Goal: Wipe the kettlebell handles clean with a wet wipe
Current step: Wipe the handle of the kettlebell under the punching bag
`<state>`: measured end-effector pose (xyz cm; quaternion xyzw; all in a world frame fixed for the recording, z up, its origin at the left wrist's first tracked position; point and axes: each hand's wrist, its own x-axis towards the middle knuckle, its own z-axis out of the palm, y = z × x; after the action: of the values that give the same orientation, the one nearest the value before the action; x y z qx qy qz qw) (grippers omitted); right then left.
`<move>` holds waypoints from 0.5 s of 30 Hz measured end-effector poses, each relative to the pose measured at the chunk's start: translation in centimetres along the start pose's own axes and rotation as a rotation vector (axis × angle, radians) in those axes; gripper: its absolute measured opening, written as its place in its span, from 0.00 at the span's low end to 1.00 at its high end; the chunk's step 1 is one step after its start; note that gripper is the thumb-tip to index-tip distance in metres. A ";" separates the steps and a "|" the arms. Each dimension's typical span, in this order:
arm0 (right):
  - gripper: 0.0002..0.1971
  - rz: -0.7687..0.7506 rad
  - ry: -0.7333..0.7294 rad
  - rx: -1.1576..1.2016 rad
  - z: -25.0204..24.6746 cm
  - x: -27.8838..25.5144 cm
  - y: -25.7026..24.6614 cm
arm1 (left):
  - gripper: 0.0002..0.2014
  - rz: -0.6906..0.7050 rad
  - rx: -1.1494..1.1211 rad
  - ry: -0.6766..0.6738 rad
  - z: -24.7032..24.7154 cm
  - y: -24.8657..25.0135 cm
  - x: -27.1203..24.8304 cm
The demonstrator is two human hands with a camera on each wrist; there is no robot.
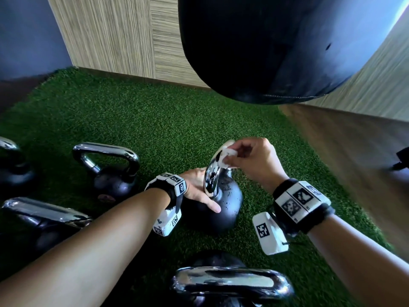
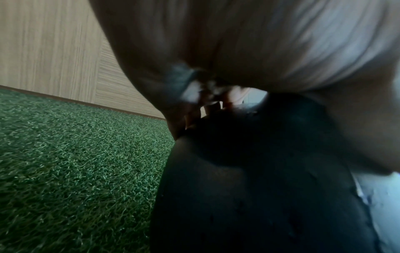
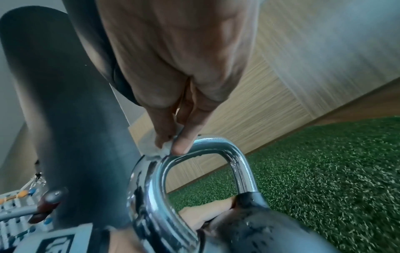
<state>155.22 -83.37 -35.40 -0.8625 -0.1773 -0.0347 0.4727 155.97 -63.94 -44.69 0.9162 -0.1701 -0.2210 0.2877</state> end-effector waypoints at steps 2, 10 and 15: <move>0.12 0.013 -0.040 -0.026 0.5 -0.7 0.5 | 0.26 -0.027 0.006 0.025 -0.2 -0.2 0.2; 0.15 0.075 -0.099 0.085 1.5 -1.6 1.2 | 0.20 -0.049 0.128 -0.001 -0.4 0.3 0.3; 0.13 0.091 -0.229 -0.059 2.5 -2.6 2.5 | 0.38 -0.023 0.187 0.020 0.2 0.5 -0.8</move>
<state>153.34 -83.24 -39.33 -0.8816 -0.1894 0.0802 0.4248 155.12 -64.08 -44.34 0.9432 -0.1765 -0.1985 0.1998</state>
